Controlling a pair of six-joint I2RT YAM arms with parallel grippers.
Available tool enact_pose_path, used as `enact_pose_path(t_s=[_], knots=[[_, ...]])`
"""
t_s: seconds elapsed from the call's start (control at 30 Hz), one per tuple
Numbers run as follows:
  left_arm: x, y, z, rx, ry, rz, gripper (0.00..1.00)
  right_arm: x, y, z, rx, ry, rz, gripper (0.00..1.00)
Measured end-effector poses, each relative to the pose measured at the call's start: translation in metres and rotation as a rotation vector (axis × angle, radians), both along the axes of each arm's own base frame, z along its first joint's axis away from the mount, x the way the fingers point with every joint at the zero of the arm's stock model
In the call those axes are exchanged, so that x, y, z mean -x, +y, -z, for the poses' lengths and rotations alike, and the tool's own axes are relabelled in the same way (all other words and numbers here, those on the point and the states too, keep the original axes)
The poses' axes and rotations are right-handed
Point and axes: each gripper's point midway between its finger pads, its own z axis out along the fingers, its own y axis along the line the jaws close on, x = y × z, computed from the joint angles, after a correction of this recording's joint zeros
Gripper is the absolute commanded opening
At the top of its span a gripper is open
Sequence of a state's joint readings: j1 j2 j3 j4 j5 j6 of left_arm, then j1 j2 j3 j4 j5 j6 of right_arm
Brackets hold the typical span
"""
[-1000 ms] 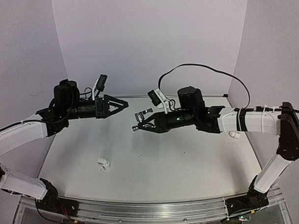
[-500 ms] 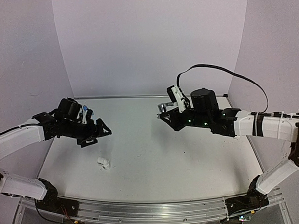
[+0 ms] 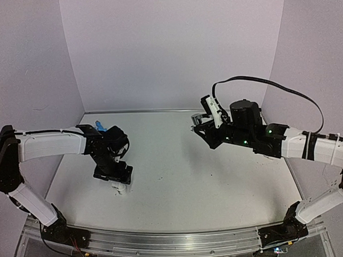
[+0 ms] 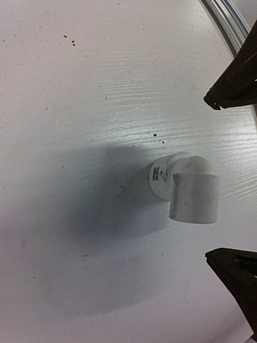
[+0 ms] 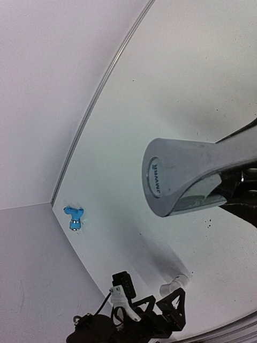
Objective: Install the water faucets
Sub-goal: Pick up the adaptor from the center of the board.
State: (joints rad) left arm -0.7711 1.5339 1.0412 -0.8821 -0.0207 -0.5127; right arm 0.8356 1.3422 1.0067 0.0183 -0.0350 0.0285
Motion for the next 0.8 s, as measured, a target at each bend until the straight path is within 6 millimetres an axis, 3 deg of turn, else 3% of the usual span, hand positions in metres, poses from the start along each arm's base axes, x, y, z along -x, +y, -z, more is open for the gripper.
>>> enact_pose_path(t_s=[0.17, 0.37, 0.8], knots=[[-0.001, 0.007, -0.006, -0.038, -0.023, 0.111, 0.91, 0.009, -0.003, 0.019, 0.052, 0.022, -0.038, 0.00], [-0.023, 0.001, -0.020, 0.003, -0.008, -0.006, 0.87, 0.016, 0.000, 0.021, 0.050, 0.034, -0.077, 0.00], [-0.008, 0.003, 0.003, -0.029, 0.123, -0.172, 0.82, 0.022, 0.005, 0.020, 0.036, 0.047, -0.118, 0.00]])
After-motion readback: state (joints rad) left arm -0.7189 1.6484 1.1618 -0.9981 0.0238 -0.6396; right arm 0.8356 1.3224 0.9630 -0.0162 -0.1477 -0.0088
